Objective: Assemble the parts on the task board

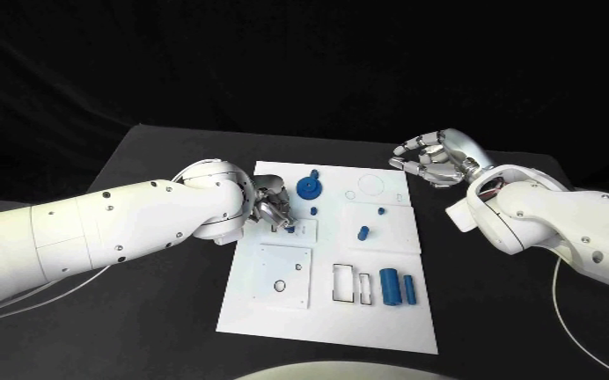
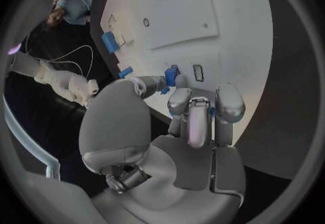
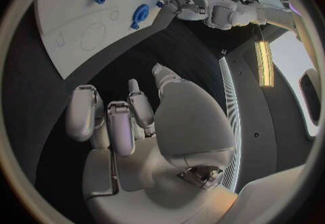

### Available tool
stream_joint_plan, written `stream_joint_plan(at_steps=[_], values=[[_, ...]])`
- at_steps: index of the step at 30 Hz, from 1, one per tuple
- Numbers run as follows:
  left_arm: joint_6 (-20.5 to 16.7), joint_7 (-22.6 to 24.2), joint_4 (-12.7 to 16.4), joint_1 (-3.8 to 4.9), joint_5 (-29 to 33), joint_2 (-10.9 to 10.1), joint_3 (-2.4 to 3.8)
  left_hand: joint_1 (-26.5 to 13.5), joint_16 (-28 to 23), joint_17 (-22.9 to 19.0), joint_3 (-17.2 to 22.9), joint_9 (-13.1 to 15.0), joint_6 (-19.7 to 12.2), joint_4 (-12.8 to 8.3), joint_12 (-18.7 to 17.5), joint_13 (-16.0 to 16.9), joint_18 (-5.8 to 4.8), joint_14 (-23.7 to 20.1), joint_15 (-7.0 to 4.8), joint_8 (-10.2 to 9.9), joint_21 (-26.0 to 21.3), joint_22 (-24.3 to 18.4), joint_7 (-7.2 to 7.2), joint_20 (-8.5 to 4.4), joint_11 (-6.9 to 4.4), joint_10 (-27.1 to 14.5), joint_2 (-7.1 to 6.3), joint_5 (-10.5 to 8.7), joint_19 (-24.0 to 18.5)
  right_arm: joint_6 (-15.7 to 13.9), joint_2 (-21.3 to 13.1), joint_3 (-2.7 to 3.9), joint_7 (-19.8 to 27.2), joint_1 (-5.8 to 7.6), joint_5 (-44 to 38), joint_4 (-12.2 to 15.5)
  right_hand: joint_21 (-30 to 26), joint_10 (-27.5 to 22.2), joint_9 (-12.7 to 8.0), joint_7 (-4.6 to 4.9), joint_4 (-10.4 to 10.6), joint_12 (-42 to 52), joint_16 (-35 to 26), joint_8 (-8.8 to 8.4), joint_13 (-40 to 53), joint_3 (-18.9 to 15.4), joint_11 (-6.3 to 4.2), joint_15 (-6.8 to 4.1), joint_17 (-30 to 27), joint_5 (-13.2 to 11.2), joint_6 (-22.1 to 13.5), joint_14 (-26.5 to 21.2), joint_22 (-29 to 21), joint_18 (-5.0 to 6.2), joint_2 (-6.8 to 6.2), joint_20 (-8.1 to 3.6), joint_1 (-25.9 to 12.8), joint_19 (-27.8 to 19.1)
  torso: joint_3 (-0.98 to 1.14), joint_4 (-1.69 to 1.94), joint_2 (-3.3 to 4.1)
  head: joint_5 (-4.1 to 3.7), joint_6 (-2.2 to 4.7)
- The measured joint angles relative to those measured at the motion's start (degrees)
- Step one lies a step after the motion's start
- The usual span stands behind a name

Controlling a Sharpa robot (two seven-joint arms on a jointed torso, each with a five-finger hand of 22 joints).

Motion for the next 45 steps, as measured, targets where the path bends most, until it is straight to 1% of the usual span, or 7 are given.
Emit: stream_joint_plan(at_steps=[10, 23, 28, 36, 39, 44, 45], values=[[1.23, -0.06, -0.06, 0.03, -0.47, 0.03, 0.04, -0.38, 0.0, 0.0, -0.16, 0.38, 0.35, -0.16, 0.0, -0.31, 0.0, 0.0, 0.0, -0.05, 0.0, 0.2, -0.32, 0.0, -0.22, 0.22, -0.3, 0.39, 0.0, 0.0, 0.01, 0.0, 0.04, 0.0, 0.26, -0.05, -0.21, 0.0, 0.05, 0.0, 0.16, 0.0, 0.0, 0.0, 0.0, 0.16, 0.0, 0.0, 0.0, 0.3, 0.0, 0.0, 0.0, 0.0, 0.0, 0.0, 0.0, 0.0, -0.03, -0.02, 0.01, 0.05, -0.1], [1.86, -0.16, -0.29, 0.09, -0.73, 0.26, 0.1, -0.61, 0.0, 0.0, -0.16, 0.34, 0.64, -0.16, 0.0, -0.47, 0.01, 0.0, 0.0, -0.07, 0.18, 0.46, -0.42, -0.21, -0.21, 0.21, -0.04, 0.39, 0.21, 0.0, 0.1, 0.0, 0.08, 0.0, 0.35, -0.14, -0.21, 0.0, 0.04, 0.0, 0.32, 0.0, -0.22, 0.23, -0.07, 0.0, 0.0, 0.0, -0.01, 0.29, 0.0, 0.0, -0.13, 0.0, 0.0, 0.0, 0.0, 0.0, 0.0, -0.02, 0.03, 0.13, -0.26], [2.17, -0.28, -0.49, 0.1, -0.83, 0.54, 0.1, -1.12, 0.0, 0.0, -0.16, 0.59, 0.75, -0.16, 0.0, -0.81, 0.01, 0.21, -0.2, 0.23, 0.23, 0.63, -0.5, 0.0, -0.32, 0.33, 0.46, 0.38, 0.41, -0.01, 0.12, 0.0, 0.09, -0.01, 0.36, -0.16, -0.21, 0.0, 0.04, 0.0, 0.31, 0.0, -0.23, 0.23, -0.07, 0.0, 0.0, 0.0, -0.02, 0.29, 0.0, 0.0, -0.13, 0.0, 0.0, 0.0, 0.0, 0.0, 0.03, -0.03, 0.03, 0.18, -0.3], [2.62, -0.56, -0.85, 0.14, -0.99, 0.93, 0.12, -2.44, 0.0, 0.0, -0.15, 1.32, 0.91, -0.16, -0.28, -1.75, 0.01, 0.0, -0.41, 0.53, 0.46, 1.29, -0.5, -0.42, -0.82, 0.85, 1.53, 0.37, 0.83, -0.01, 0.13, 0.0, 0.1, -0.01, 0.38, -0.18, -0.69, -0.63, 0.04, -0.16, 0.31, -0.89, -0.23, 0.22, -0.78, 0.0, -0.01, 0.0, -0.02, 0.29, -0.16, 0.0, -0.54, 0.0, 0.0, 0.0, 0.0, -0.42, 0.03, -0.03, 0.03, 0.19, -0.38], [2.84, -0.61, -0.98, 0.15, -1.02, 1.02, 0.12, -3.12, 0.0, 0.0, -0.2, 1.64, 0.92, -0.2, -0.49, -1.87, 0.01, 0.2, -0.61, 0.64, 0.46, 1.38, -0.51, -0.42, -0.91, 0.95, 1.48, 0.37, 0.83, -0.01, 0.13, 0.0, 0.11, -0.01, 0.39, -0.22, -0.9, -0.63, 0.04, -0.22, 0.31, -0.89, -0.45, 0.22, -0.9, 0.0, -0.01, 0.0, -0.02, 0.29, -0.22, 0.0, -0.62, 0.0, 0.0, 0.0, 0.0, -0.41, 0.03, -0.03, 0.03, 0.19, -0.43], [3.23, -0.68, -1.2, 0.15, -1.04, 1.13, 0.11, -3.82, 0.0, 0.0, -0.38, 1.9, 1.46, -0.4, -0.49, -2.03, 0.01, 0.0, -0.82, 0.69, 0.46, 1.43, -1.04, -0.62, -1.01, 1.05, 1.44, 0.37, 1.03, -0.01, 0.16, 0.0, 0.12, -0.04, 0.4, -0.3, -1.13, -1.04, 0.03, -0.04, 0.31, -1.12, -0.45, 0.22, -1.15, 0.0, -0.01, 0.0, -0.03, 0.29, -0.39, 0.0, -0.92, 0.0, 0.0, 0.0, 0.0, -0.41, 0.03, -0.03, 0.02, 0.13, -0.47], [3.3, -0.7, -1.24, 0.14, -1.04, 1.15, 0.09, -4.27, 0.0, 0.0, -0.39, 1.99, 1.98, -0.4, -0.49, -2.03, 0.02, 0.0, -0.82, 0.74, 0.46, 1.45, -1.52, -0.62, -1.02, 1.06, 1.54, 0.37, 1.03, -0.01, 0.16, 0.0, 0.12, -0.05, 0.4, -0.31, -1.18, -1.04, 0.03, -0.03, 0.31, -1.12, -0.45, 0.22, -1.16, 0.0, -0.01, 0.0, -0.03, 0.29, -0.39, 0.0, -0.94, 0.0, 0.0, -0.11, 0.0, -0.53, 0.03, -0.03, 0.02, 0.13, -0.46]])
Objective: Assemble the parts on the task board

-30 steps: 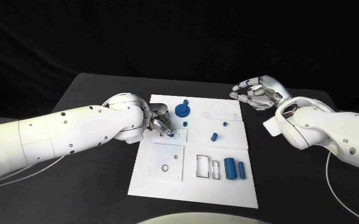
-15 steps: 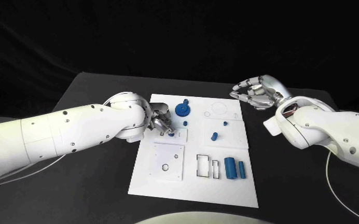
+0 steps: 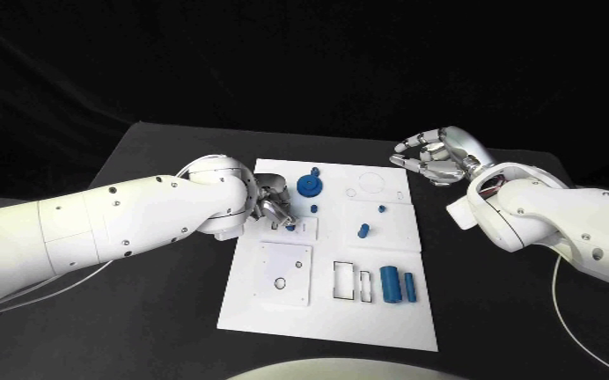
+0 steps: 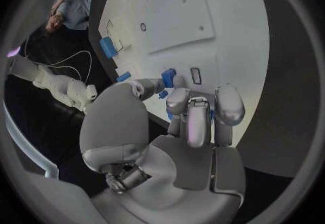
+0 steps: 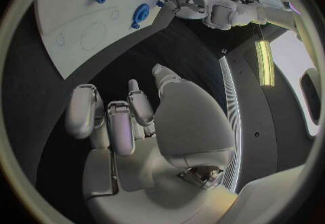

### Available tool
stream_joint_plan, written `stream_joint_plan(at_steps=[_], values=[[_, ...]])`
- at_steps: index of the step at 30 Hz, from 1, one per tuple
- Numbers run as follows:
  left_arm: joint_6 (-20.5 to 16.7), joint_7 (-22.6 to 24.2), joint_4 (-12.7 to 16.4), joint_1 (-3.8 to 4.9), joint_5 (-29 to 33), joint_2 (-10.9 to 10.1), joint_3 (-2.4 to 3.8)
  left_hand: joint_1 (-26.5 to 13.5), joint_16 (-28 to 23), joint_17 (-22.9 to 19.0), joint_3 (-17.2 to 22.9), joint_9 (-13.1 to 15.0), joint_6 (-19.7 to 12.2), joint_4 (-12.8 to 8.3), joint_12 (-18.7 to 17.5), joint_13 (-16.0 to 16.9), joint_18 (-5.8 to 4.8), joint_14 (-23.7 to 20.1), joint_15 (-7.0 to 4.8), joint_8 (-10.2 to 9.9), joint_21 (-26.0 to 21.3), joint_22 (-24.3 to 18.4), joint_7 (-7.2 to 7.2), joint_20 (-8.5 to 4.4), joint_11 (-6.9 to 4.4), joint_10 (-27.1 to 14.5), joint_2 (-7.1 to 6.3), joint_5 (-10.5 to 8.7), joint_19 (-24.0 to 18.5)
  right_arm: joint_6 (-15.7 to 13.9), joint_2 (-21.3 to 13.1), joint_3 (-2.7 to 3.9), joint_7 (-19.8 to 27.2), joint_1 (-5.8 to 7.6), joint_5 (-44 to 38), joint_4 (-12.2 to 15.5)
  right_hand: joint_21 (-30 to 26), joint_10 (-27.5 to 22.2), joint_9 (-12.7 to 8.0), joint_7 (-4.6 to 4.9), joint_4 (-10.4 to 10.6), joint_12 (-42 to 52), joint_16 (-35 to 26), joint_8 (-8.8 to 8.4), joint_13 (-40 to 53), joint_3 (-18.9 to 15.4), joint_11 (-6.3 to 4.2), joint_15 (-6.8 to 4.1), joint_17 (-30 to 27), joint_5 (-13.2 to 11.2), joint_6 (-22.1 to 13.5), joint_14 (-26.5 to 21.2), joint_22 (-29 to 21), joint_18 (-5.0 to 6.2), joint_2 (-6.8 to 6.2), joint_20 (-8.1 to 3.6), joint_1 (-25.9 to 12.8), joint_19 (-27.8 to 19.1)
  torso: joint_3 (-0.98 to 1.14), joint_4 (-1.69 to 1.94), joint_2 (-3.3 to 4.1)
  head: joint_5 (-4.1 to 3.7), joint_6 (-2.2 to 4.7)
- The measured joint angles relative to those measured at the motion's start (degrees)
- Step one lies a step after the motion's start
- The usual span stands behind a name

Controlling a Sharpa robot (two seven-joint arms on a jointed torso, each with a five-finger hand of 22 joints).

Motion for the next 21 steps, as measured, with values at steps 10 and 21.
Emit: stream_joint_plan(at_steps=[10, 21], values=[[0.44, -0.06, -0.35, -0.02, 0.01, 0.13, -0.01, -2.62, 0.0, 0.0, -1.04, 0.77, 2.72, -2.46, 1.15, 1.82, 0.0, 0.0, -0.42, -0.05, 0.0, 0.02, -1.75, -0.21, -0.62, 0.62, -0.37, -1.05, 0.21, -0.01, -0.01, 0.0, 0.02, -0.04, 0.01, -0.05, -0.67, -0.41, -0.01, 0.0, 0.41, -0.52, 0.0, 0.21, -0.49, -0.41, 0.01, 0.0, 0.0, -0.01, 0.0, 0.0, -0.39, 0.0, 0.0, 0.11, 0.0, -0.29, -0.01, 0.0, -0.01, -0.01, 0.1], [0.47, 0.0, -0.54, -0.04, 0.04, 0.14, -0.02, -0.64, 0.0, 0.0, -9.43, 1.21, 3.22, 1.34, 1.16, 2.3, 0.0, 0.0, -0.42, -0.49, -0.23, -0.03, -2.28, -0.31, -0.61, 0.6, 0.99, -1.04, 0.31, -0.03, -0.05, 0.0, 0.06, -0.07, 0.03, -0.07, -0.88, -0.61, -0.01, -0.03, 0.87, -0.74, -0.22, 0.21, -0.78, -0.56, 0.21, 0.0, -0.01, -0.25, -0.38, 0.0, -0.7, 0.0, 0.0, -0.1, 0.0, -0.5, -0.06, 0.03, 0.0, -0.21, 0.14]])
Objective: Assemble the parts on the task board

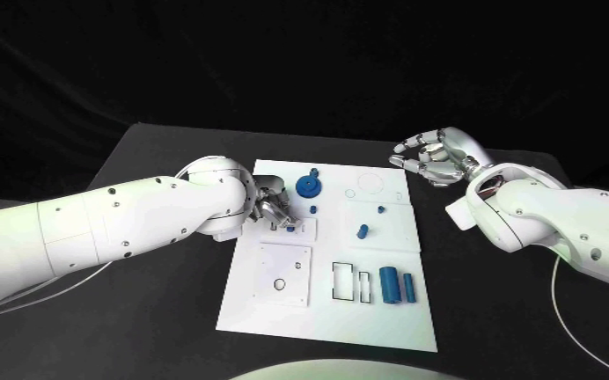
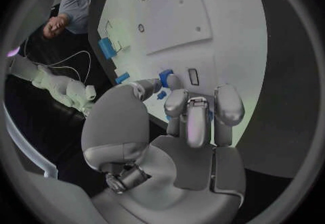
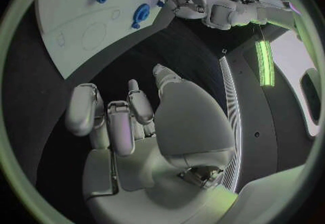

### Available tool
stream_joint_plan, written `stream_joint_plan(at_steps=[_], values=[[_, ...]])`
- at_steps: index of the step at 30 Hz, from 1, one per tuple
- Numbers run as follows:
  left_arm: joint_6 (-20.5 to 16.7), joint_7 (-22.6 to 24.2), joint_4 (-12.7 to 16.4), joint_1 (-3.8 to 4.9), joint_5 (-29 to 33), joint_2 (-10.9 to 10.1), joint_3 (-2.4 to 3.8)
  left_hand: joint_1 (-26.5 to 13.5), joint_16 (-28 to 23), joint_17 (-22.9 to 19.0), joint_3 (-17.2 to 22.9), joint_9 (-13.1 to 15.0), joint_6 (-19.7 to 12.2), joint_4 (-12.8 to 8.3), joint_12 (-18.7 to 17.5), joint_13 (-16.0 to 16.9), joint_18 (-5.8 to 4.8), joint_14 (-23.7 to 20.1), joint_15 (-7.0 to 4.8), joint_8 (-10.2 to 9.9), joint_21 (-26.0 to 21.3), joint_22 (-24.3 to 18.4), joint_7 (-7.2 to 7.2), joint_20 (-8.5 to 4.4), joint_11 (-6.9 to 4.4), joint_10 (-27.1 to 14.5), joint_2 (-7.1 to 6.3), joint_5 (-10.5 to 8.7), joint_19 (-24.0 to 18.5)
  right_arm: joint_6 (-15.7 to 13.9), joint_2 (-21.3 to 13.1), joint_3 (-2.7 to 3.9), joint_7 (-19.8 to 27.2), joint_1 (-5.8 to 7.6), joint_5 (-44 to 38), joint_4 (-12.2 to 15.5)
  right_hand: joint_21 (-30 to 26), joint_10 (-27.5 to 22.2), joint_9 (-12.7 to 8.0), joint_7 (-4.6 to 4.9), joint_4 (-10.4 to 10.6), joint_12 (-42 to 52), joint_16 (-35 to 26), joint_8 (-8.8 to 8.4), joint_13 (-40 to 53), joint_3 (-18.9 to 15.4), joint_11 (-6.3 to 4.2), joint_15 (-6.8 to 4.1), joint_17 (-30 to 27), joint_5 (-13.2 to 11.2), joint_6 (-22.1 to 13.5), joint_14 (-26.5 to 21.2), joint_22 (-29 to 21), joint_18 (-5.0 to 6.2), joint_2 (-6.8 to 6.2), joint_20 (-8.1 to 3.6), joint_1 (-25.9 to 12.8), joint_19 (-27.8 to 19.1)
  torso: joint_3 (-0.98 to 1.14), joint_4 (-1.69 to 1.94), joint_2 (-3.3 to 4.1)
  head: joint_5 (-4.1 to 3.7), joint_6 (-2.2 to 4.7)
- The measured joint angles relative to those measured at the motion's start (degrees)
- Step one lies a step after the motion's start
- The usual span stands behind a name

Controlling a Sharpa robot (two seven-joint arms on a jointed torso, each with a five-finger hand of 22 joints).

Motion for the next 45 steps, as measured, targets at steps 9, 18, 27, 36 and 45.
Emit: stream_joint_plan(at_steps=[9, 18, 27, 36, 45], values=[[-0.03, 0.03, 0.06, -0.06, 0.01, -0.19, 0.2, -1.11, 0.0, 0.0, -7.46, 0.06, 0.35, 0.41, 0.22, 0.26, 0.0, 0.0, 0.0, -0.59, 0.0, 0.0, 0.12, 0.0, 0.0, 0.0, 1.94, 0.01, 0.0, -0.01, 0.02, 0.0, 0.04, -0.03, 0.01, -0.05, -0.66, -0.2, 0.0, 0.0, 0.39, -0.36, -0.22, 0.24, -0.35, -0.39, -0.2, 0.0, 0.0, 0.0, 0.0, 0.0, -0.32, 0.0, 0.0, 0.21, 0.0, -0.21, -0.04, 0.01, -0.01, -0.01, 0.2], [-0.21, 0.0, 0.57, -0.07, 0.05, -0.86, 0.71, -3.27, 0.0, 0.0, -12.23, 0.31, 0.53, 0.41, 0.22, 0.45, 0.0, 0.0, 0.0, -0.91, 0.0, 0.0, 0.3, -0.11, 0.01, -0.01, 2.34, 0.01, 0.11, -0.02, 0.03, 0.0, 0.09, -0.1, 0.02, -0.18, -0.9, -0.31, -0.01, 0.18, 0.39, -0.36, -0.22, 0.23, -0.53, -0.39, -0.08, 0.0, 0.0, 0.0, -0.18, 0.0, -0.65, -0.01, 0.32, 0.12, -0.32, -0.54, -0.04, -0.03, -0.01, -0.01, 0.47], [-0.55, -0.03, 0.95, 0.08, 0.99, -1.61, 2.21, -2.6, 0.0, 0.0, -13.26, -0.87, -1.86, 0.33, -0.13, -0.61, 0.0, 0.0, 0.01, -4.18, -0.27, -0.26, 1.84, -0.2, 0.85, -0.89, 3.01, 0.01, 0.19, -0.07, 0.04, 0.0, 0.12, -0.16, 0.02, -0.44, -1.13, -0.4, -0.01, 0.18, 0.39, -0.59, -0.45, 0.45, -0.63, -0.39, 0.01, 0.0, -0.01, -0.22, -0.18, 0.0, -0.82, 0.0, 0.32, 0.2, -0.32, -0.62, -0.01, -0.01, -0.04, -0.05, 0.83], [-0.26, -0.06, -0.66, 3.29, 4.35, -2.66, 3.6, -2.02, 0.0, 0.0, -16.04, -3.67, -4.35, 0.4, -2.92, -4.36, 0.0, -0.02, 1.49, -10.18, -1.34, -1.87, 3.91, 1.29, 2.71, -3.59, 3.58, 0.01, -0.88, -0.11, 0.05, 0.0, 0.13, -0.2, 0.02, -0.86, -1.12, -0.4, -0.01, 0.18, 0.39, -0.59, -0.45, 0.44, -0.63, -0.39, 0.0, 0.0, -0.01, -0.22, -0.18, 0.0, -0.82, 0.0, 0.32, 0.2, -0.32, -0.62, 0.02, -0.01, -0.07, -0.2, 1.2], [1.87, -0.09, -6.11, 5.84, 4.51, -1.13, 3.82, -0.66, -0.22, 0.0, -18.21, -5.11, -5.18, 0.47, -8.39, -11.39, 0.0, 0.09, 2.63, -13.46, -2.75, -4.13, 4.74, 2.44, 3.71, -7.96, 3.94, 0.0, -2.33, -0.13, 0.11, 0.0, 0.13, -0.22, 0.02, -1.0, -1.12, -0.4, -0.01, 0.18, 0.39, -0.59, -0.45, 0.44, -0.63, -0.39, 0.0, 0.0, -0.01, -0.22, -0.18, 0.0, -0.82, -0.01, 0.32, 0.2, -0.32, -0.62, 0.0, 0.02, 0.05, 0.03, 1.38]])
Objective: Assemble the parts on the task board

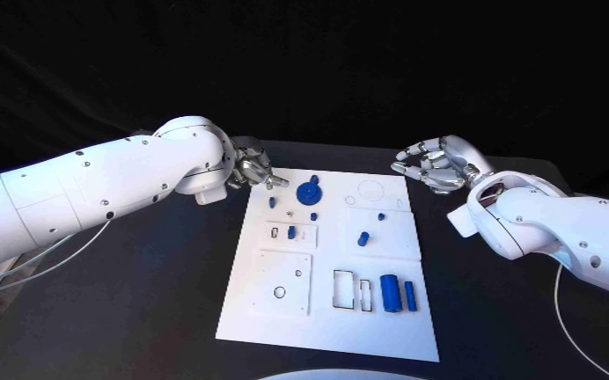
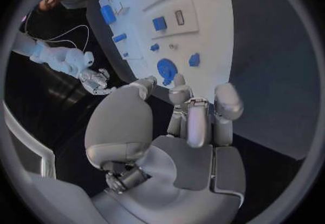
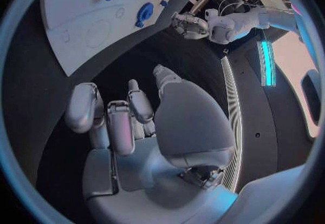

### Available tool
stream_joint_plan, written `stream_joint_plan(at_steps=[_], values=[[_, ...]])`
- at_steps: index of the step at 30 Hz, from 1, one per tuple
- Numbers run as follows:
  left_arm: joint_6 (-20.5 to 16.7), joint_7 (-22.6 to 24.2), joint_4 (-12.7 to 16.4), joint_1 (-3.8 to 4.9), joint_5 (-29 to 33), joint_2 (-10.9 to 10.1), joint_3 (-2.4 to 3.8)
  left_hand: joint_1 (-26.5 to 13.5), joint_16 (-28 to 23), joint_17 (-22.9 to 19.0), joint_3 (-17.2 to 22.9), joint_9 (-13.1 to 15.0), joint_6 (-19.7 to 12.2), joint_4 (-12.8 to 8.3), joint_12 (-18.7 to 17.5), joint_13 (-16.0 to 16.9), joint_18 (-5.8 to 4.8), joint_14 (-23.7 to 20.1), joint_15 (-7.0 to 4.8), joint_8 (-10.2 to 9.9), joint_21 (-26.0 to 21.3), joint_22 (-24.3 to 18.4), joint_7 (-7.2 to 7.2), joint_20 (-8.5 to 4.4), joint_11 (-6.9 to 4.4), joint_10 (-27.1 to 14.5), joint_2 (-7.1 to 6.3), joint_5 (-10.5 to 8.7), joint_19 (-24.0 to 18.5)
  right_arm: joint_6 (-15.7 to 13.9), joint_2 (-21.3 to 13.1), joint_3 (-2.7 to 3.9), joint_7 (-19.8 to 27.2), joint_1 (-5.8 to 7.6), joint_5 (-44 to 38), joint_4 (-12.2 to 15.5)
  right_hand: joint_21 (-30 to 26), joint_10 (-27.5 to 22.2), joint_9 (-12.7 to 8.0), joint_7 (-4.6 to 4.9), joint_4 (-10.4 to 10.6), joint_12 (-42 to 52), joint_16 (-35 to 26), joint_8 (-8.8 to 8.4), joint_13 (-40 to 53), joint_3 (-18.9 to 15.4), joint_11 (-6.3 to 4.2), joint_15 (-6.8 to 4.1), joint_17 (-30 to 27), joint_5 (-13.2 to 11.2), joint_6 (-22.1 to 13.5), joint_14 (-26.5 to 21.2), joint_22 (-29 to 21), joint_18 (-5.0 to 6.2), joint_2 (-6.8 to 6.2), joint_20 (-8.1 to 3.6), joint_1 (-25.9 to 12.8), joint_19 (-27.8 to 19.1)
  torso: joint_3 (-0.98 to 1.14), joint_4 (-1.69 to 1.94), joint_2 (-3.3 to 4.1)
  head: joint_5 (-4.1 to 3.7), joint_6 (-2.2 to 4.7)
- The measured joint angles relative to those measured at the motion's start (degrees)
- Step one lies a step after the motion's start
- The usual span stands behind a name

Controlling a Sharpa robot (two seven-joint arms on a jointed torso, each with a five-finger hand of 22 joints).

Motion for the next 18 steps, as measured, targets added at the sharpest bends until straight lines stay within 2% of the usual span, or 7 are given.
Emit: stream_joint_plan(at_steps=[3, 7, 18], values=[[1.09, 0.0, -0.96, 0.22, -0.79, 0.76, 0.0, 0.47, -0.05, 0.0, -0.37, -0.75, -0.4, -0.04, -3.62, -4.37, 0.01, -0.04, 0.22, -1.54, -0.62, -1.12, 0.59, 0.44, 0.55, -2.62, 0.47, 0.0, -0.8, 0.0, 0.01, 0.0, 0.0, 0.0, 0.0, 0.0, 0.0, 0.0, 0.0, 0.0, 0.0, 0.0, 0.0, 0.0, 0.0, 0.0, 0.0, 0.0, 0.0, 0.0, 0.0, 0.0, 0.0, 0.0, 0.0, 0.0, 0.0, 0.0, -0.04, -0.01, 0.07, 0.04, 0.02], [2.46, 0.0, -2.58, 0.31, -2.01, 1.62, -0.01, 0.96, -0.05, 0.0, -1.22, -2.07, -1.39, -0.15, -7.92, -9.53, 0.01, -0.02, 1.16, -3.82, -1.02, -1.9, 1.82, 0.88, 1.32, -5.74, 0.96, 0.0, -1.23, 0.0, 0.01, 0.0, -0.01, -0.01, 0.0, 0.0, 0.0, 0.0, 0.0, -0.21, 0.0, 0.0, 0.0, 0.0, 0.0, 0.0, 0.0, 0.0, 0.0, 0.0, -0.21, 0.0, 0.0, 0.0, 0.0, 0.0, 0.0, 0.0, -0.08, 0.02, 0.07, 0.09, -0.09], [5.87, -0.01, -7.64, 0.24, -5.05, 4.34, -0.61, 1.18, -0.05, 0.0, -1.38, -2.51, -1.39, 0.01, -8.48, -10.44, 0.01, 0.01, 1.18, -4.2, -1.02, -1.99, 1.83, 0.93, 1.5, -5.91, 1.18, 0.0, -1.28, 0.0, 0.03, 0.0, -0.05, -0.01, 0.0, -0.14, 0.0, 0.0, -0.01, -0.21, 0.0, 0.0, 0.0, 0.0, 0.01, 0.0, 0.0, 0.0, 0.05, 0.0, -0.21, 0.0, 0.0, 0.0, 0.0, 0.0, 0.0, 0.0, -0.11, 0.02, 0.05, 0.33, -0.17]])
